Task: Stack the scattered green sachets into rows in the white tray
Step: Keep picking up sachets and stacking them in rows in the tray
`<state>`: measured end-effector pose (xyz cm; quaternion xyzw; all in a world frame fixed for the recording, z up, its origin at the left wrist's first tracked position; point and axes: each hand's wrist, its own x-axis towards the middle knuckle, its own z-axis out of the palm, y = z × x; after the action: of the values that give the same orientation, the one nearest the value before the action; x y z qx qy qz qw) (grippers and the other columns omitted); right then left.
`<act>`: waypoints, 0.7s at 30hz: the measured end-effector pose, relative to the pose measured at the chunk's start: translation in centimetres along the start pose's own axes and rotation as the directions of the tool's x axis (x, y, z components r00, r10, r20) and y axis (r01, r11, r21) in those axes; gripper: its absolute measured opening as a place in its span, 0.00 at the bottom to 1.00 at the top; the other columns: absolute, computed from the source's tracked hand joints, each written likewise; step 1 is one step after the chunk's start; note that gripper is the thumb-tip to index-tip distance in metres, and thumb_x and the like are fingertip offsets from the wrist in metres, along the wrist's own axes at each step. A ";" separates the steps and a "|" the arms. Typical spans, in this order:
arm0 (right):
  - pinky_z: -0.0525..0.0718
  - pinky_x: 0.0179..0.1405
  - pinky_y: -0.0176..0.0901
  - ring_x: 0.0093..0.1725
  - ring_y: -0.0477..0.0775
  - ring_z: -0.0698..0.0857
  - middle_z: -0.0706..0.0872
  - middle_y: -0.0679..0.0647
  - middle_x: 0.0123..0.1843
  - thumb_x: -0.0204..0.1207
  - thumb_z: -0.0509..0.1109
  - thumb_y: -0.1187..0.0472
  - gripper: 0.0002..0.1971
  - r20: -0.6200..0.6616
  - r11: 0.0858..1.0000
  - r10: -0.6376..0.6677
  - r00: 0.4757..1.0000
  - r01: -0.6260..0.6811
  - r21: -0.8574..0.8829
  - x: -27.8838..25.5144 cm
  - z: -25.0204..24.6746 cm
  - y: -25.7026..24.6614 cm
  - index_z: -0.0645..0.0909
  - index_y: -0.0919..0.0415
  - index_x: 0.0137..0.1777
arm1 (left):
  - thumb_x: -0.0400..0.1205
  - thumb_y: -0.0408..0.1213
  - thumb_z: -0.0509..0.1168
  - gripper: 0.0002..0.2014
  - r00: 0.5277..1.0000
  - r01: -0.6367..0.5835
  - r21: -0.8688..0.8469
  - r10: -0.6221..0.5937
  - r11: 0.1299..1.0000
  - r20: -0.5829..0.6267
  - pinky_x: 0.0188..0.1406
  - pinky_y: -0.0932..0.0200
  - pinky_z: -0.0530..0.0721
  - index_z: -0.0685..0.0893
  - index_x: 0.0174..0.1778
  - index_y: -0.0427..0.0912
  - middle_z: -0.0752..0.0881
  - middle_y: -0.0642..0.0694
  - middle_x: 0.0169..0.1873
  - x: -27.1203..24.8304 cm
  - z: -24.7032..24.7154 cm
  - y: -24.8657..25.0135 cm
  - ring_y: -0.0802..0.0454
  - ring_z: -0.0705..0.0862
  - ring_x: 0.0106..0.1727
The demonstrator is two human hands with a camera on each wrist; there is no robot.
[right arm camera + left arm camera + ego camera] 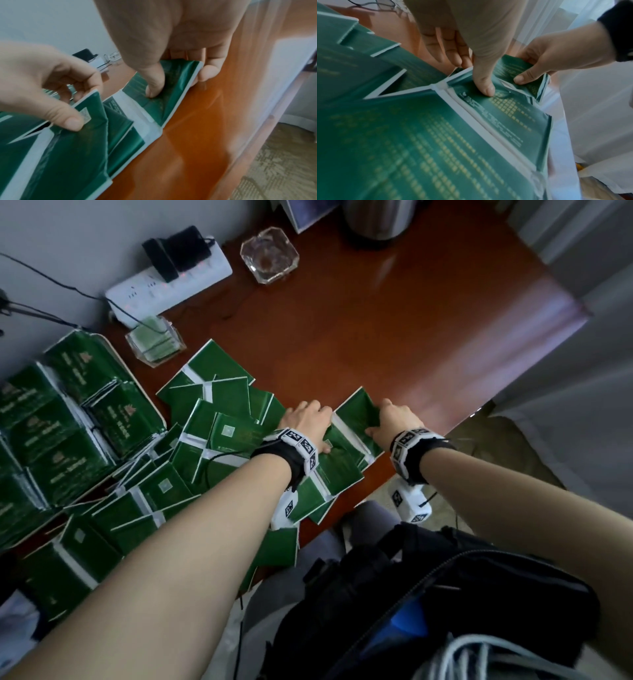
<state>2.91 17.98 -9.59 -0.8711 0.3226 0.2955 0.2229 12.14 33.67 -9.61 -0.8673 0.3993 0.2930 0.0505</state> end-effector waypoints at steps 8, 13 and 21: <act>0.84 0.40 0.49 0.45 0.60 0.82 0.81 0.58 0.50 0.80 0.73 0.51 0.29 -0.020 0.999 0.001 1.000 -0.002 -0.040 5.4 -4.7 4.0 0.68 0.62 0.75 | 0.73 0.49 0.78 0.22 0.997 0.024 -0.045 -0.027 0.999 -0.074 0.55 0.49 0.76 0.78 0.57 0.48 0.78 0.47 0.56 4.9 -2.3 2.5 0.46 0.76 0.59; 0.89 0.45 0.53 0.48 0.62 0.85 0.84 0.60 0.54 0.79 0.73 0.50 0.27 0.001 0.992 -0.105 0.994 0.105 -0.073 8.3 -7.7 5.7 0.71 0.61 0.72 | 0.74 0.45 0.77 0.23 0.977 0.143 -0.125 -0.161 0.982 -0.143 0.58 0.46 0.77 0.78 0.63 0.50 0.76 0.47 0.57 6.5 -3.2 4.6 0.46 0.76 0.59; 0.86 0.43 0.51 0.47 0.65 0.85 0.85 0.62 0.54 0.78 0.71 0.46 0.23 0.058 0.957 -0.231 0.971 0.237 -0.165 9.3 -8.8 7.2 0.74 0.62 0.64 | 0.70 0.54 0.78 0.33 0.609 0.627 -0.463 -0.765 0.626 -0.209 0.61 0.42 0.79 0.75 0.67 0.48 0.77 0.43 0.64 1.8 -0.3 8.0 0.42 0.78 0.64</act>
<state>6.89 3.86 -10.76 -0.9133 0.1865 0.3101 0.1869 7.40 26.98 -9.15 -0.9877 -0.0331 0.1361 -0.0698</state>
